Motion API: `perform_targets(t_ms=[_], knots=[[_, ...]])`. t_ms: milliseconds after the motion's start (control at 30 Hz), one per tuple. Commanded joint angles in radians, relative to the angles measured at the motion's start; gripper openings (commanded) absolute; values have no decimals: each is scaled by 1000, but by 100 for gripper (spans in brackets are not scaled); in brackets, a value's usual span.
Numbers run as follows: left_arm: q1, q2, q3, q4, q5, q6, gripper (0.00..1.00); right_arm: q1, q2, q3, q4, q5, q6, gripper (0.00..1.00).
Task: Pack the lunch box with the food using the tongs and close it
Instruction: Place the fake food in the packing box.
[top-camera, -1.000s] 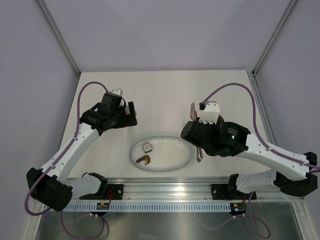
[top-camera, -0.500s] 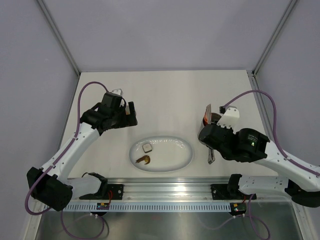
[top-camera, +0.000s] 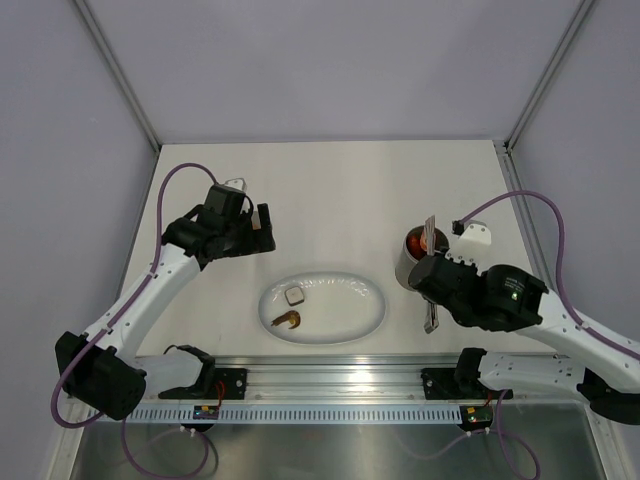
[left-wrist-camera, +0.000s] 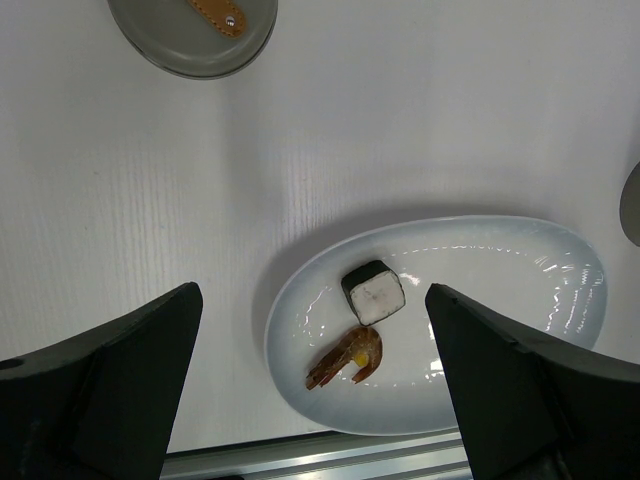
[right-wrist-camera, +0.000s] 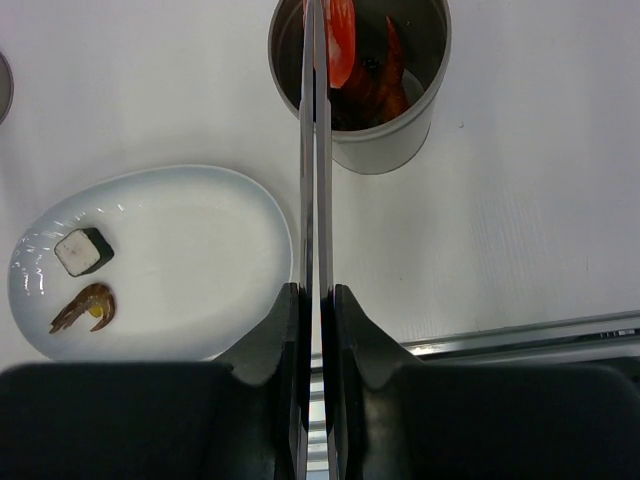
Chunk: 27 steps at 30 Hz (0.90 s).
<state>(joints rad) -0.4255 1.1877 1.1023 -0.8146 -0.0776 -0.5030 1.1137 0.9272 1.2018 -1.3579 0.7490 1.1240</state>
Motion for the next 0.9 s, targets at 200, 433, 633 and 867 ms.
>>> perform_targets(t_ms=[200,433,633,867], knots=[[4,0,30,29,15,6,99,-29,28,-1,-277,39,30,40],[5,-3,22,31,13,6,99,-29,28,5,-274,38,26,43],[4,-3,22,32,13,4,99,-29,42,42,-264,15,-24,31],[5,-10,18,28,6,1,99,-28,123,122,-42,-112,-286,15]])
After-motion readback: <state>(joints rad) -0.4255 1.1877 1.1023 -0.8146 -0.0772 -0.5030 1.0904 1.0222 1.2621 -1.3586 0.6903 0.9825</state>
